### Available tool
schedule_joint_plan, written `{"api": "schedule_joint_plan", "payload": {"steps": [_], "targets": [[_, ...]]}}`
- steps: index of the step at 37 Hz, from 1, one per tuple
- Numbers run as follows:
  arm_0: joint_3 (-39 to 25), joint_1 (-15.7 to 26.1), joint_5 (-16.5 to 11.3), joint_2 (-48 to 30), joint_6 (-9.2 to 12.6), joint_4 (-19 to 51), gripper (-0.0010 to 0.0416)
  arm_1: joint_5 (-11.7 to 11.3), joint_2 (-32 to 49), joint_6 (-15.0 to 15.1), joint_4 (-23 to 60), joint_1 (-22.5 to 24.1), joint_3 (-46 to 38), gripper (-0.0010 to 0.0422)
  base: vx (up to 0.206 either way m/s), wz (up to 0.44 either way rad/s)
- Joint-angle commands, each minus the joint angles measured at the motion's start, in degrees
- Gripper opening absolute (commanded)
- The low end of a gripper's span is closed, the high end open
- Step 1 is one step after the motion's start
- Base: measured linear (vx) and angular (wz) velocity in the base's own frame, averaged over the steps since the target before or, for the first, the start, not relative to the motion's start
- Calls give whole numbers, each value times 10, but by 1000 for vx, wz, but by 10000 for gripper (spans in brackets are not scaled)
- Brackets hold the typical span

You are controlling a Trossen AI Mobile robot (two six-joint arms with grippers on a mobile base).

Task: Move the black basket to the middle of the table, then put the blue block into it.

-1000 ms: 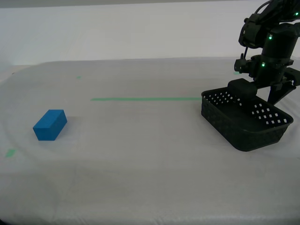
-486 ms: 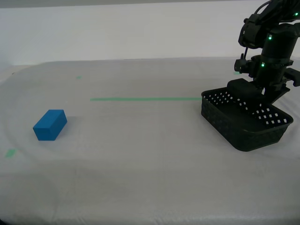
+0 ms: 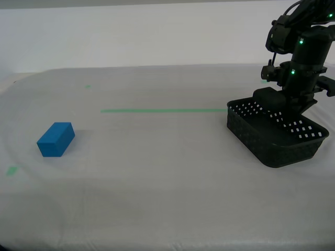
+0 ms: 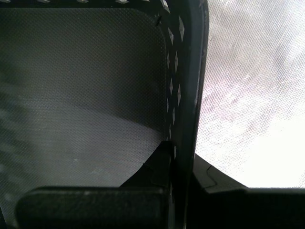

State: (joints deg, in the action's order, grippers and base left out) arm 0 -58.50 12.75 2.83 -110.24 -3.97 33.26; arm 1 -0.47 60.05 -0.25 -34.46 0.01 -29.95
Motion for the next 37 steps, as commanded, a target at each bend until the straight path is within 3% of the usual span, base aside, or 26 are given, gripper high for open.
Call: {"api": "schedule_joint_plan", "payload": {"steps": [1, 20, 37], "targets": [[0, 1, 5, 0, 4, 0, 0, 1, 0, 1, -3, 0, 0, 0, 0, 0], [-2, 7, 4, 22, 31, 13, -1, 1, 0, 1, -3, 0, 0, 0, 0, 0], [-2, 11, 4, 123, 113, 29, -1, 1, 0, 1, -3, 0, 0, 0, 0, 0]]}}
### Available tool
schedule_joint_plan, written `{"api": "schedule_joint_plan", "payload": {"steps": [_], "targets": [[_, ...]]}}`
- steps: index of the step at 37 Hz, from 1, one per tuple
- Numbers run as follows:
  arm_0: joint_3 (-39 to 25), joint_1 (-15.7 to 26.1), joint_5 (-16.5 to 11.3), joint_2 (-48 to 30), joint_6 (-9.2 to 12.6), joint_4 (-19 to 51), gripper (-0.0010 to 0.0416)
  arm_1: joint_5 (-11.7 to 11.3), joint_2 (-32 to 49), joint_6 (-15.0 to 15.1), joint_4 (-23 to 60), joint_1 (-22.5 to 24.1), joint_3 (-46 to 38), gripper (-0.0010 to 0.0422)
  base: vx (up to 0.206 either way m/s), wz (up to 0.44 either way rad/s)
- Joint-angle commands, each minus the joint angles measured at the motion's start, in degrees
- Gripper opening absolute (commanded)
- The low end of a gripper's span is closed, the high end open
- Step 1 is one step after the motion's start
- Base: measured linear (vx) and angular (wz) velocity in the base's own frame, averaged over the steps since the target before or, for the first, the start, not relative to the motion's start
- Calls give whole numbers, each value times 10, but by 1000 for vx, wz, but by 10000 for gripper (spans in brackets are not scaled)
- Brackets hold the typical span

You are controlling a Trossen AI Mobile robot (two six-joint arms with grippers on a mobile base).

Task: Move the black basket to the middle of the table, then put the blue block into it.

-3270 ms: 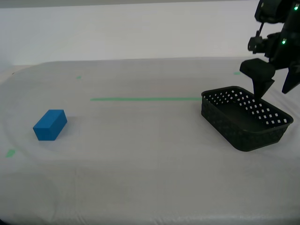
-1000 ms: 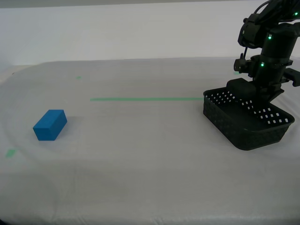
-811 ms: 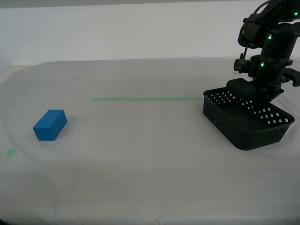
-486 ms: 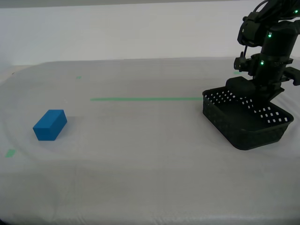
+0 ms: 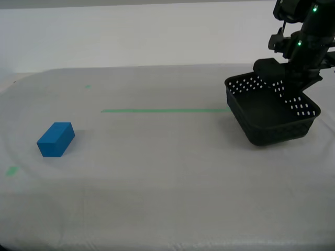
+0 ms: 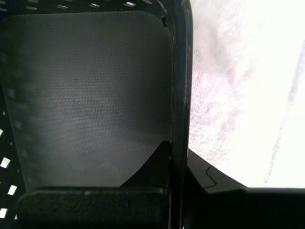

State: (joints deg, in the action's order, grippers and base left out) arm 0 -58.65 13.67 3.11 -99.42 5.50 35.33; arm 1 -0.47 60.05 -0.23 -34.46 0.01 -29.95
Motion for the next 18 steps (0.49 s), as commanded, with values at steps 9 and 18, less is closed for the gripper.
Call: {"api": "schedule_joint_plan", "payload": {"steps": [9, 18], "targets": [[0, 7, -25, 54, 82, 27, -1, 1, 0, 1, -3, 0, 0, 0, 0, 0], [-3, 31, -49, 70, 152, 32, -1, 1, 0, 1, -3, 0, 0, 0, 0, 0]]}}
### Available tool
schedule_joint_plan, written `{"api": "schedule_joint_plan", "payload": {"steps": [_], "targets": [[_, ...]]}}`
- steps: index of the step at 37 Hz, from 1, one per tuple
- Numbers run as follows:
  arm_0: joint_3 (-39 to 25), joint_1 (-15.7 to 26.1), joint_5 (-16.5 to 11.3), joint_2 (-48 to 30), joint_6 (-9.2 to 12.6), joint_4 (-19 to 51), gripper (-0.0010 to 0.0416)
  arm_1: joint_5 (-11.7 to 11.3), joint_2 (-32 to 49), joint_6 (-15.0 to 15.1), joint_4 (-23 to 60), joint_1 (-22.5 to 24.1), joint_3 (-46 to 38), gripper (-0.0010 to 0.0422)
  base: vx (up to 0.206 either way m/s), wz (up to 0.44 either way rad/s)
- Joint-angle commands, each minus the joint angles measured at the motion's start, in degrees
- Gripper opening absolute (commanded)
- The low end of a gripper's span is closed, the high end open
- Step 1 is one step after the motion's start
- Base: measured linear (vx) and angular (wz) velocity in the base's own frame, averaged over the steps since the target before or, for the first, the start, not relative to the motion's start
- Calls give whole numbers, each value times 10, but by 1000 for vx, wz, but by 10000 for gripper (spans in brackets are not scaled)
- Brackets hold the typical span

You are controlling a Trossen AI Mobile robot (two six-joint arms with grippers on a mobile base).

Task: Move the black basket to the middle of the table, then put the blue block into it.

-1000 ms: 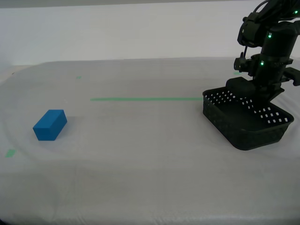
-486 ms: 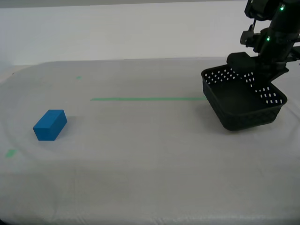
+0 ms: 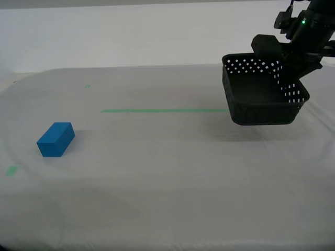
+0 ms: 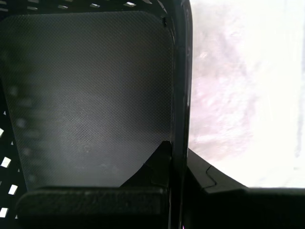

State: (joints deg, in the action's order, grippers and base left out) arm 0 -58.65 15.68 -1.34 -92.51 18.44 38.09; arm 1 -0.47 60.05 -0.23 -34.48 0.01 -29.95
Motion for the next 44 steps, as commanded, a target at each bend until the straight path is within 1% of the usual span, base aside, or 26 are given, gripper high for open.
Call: {"api": "schedule_joint_plan", "payload": {"steps": [1, 3, 7, 12, 17, 22, 25, 29, 36, 38, 41, 44], "targets": [[-6, 16, -5, 1, 29, 8, -1, 1, 0, 1, -3, 0, 0, 0, 0, 0], [-17, 25, -5, -3, 39, 19, -1, 1, 0, 1, -3, 0, 0, 0, 0, 0], [-56, 43, -3, -18, 43, 46, -1, 1, 0, 1, -3, 0, 0, 0, 0, 0], [-117, 61, -3, -48, 55, 88, -1, 1, 0, 1, -3, 0, 0, 0, 0, 0], [-184, 80, -4, -85, 57, 134, -1, 1, 0, 1, -3, 0, 0, 0, 0, 0], [-252, 98, -3, -126, 63, 171, 0, 1, 0, 1, -3, 0, 0, 0, 0, 0], [-293, 106, -5, -154, 70, 198, 0, 1, 0, 1, -3, 0, 0, 0, 0, 0], [-348, 118, -5, -197, 72, 223, 0, 1, 0, 1, -3, 0, 0, 0, 0, 0], [-439, 140, -6, -273, 86, 241, 0, 1, 0, 1, -3, 0, 0, 0, 0, 0], [-463, 144, -9, -293, 88, 241, 0, 1, 0, 1, -3, 0, 0, 0, 0, 0], [-495, 147, -23, -320, 91, 241, 0, 1, 0, 1, -3, 0, 0, 0, 0, 0], [-523, 151, -22, -347, 97, 241, 0, 1, 0, 1, -3, 0, 0, 0, 0, 0]]}}
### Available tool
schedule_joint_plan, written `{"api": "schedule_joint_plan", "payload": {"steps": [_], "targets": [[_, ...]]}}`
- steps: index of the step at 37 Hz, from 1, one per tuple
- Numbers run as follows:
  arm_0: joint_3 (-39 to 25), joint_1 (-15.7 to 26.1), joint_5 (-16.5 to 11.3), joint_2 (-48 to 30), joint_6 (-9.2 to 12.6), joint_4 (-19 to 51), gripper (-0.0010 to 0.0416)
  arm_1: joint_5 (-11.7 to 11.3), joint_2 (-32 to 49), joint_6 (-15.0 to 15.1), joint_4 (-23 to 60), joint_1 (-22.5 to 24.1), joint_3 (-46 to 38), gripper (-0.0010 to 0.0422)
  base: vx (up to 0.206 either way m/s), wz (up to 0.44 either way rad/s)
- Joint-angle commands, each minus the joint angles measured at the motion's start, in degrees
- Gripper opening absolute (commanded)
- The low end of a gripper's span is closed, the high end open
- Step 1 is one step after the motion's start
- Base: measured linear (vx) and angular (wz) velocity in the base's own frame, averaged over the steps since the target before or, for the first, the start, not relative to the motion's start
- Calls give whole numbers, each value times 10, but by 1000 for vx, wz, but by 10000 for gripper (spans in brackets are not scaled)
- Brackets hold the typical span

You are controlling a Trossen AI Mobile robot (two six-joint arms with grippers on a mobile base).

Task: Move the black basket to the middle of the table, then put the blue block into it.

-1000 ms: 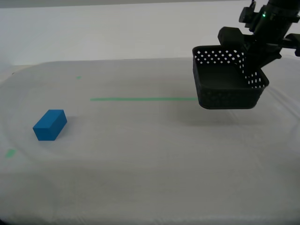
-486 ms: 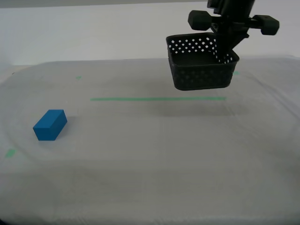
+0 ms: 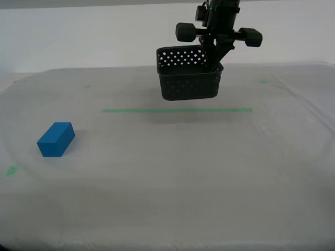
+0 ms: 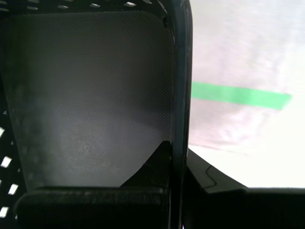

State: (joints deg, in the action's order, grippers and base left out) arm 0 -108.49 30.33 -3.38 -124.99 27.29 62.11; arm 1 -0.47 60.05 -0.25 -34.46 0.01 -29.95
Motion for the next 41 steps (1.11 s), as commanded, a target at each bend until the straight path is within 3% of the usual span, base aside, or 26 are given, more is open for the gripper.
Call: {"api": "schedule_joint_plan", "payload": {"steps": [1, 17, 41], "targets": [[-31, 4, -2, -31, 10, 1, 0, 1, 0, 1, -3, 0, 0, 0, 0, 0], [-119, 5, -2, -134, 20, -1, 0, 1, 0, 1, -3, 0, 0, 0, 0, 0], [-79, -9, 3, -135, 21, -37, 0, 1, 0, 1, -3, 0, 0, 0, 0, 0]]}}
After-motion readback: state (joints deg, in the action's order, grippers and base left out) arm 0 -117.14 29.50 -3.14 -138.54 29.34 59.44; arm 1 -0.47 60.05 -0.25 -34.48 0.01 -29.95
